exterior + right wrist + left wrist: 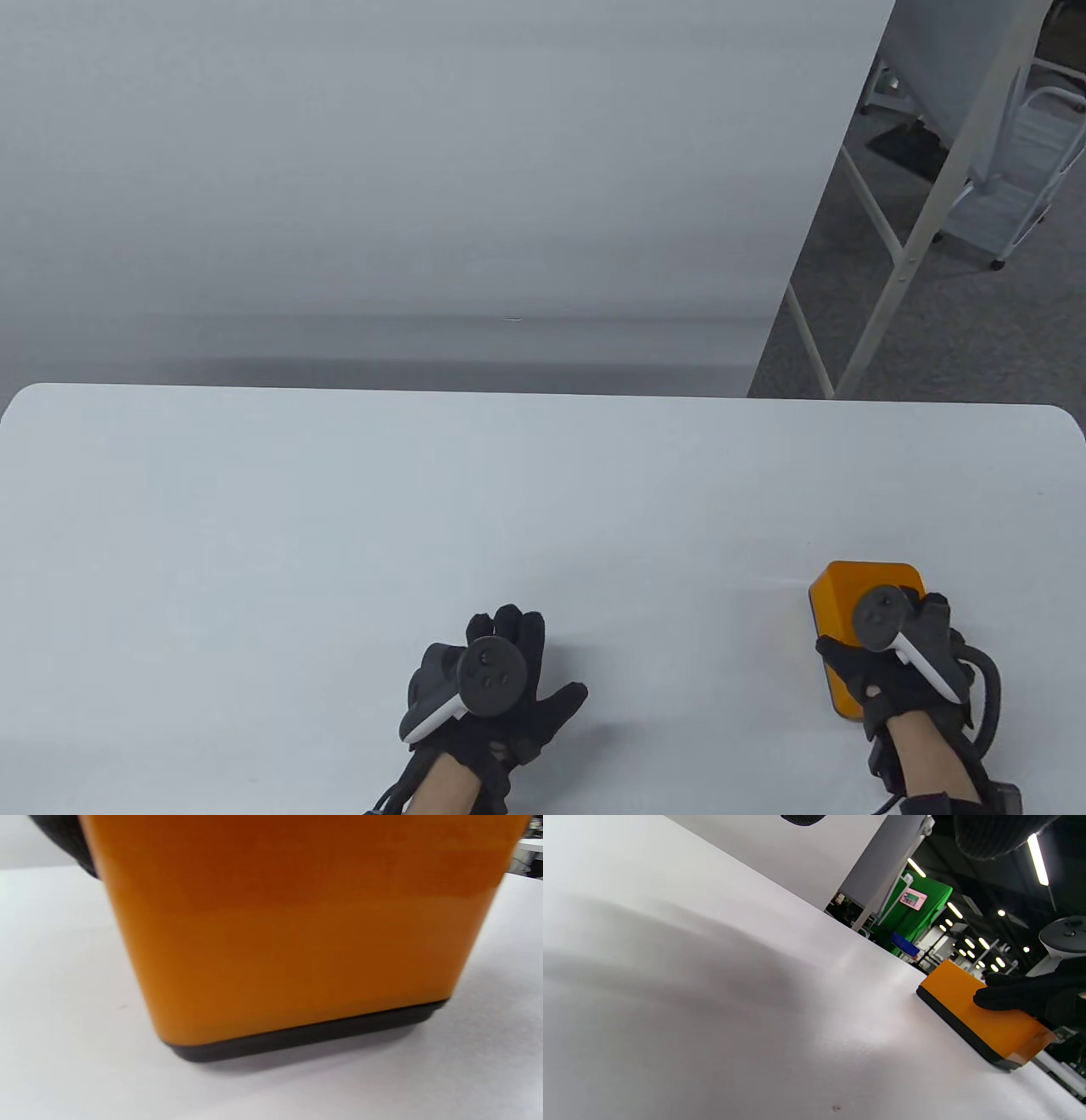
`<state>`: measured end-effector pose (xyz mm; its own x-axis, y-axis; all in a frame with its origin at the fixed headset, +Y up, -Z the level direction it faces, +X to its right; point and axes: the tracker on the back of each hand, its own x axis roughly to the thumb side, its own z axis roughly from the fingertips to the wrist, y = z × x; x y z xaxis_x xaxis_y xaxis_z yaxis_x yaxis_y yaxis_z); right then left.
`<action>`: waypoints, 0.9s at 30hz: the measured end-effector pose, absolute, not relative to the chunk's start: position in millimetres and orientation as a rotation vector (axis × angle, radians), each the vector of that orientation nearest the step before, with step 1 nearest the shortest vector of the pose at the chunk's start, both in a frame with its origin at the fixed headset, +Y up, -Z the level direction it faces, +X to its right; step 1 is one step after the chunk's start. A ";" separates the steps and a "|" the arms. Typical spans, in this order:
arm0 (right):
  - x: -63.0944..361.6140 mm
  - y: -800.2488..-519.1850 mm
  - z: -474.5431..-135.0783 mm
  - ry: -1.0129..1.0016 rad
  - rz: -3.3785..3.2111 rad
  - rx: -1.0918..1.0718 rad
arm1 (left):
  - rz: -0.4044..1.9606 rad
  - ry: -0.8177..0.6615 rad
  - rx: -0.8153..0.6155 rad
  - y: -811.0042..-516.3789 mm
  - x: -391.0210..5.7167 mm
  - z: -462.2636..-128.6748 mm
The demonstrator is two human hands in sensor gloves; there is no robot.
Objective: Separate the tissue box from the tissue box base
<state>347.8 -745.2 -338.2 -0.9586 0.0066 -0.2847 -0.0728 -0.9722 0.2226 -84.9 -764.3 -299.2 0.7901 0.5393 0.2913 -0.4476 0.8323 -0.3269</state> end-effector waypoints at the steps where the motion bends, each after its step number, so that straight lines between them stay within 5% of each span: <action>1: 345.2 -744.6 -335.4 0.337 3.044 -0.410 | 0.554 -0.387 -0.253 -765.4 -84.7 -299.6; 7: 312.4 -730.5 -303.5 0.157 2.800 -0.129 | 0.617 -0.397 -0.269 -769.7 -79.4 -297.7; 14: 270.6 -731.8 -286.5 0.140 2.255 0.191 | 0.968 -0.409 -0.304 -773.7 -65.5 -293.2; 21: 226.7 -747.0 -277.4 0.174 1.890 0.349 | 1.404 -0.390 -0.367 -782.2 -46.4 -283.9; 27: 197.1 -766.3 -267.9 0.213 1.747 0.382 | 1.479 -0.404 -0.411 -785.4 -37.7 -280.8</action>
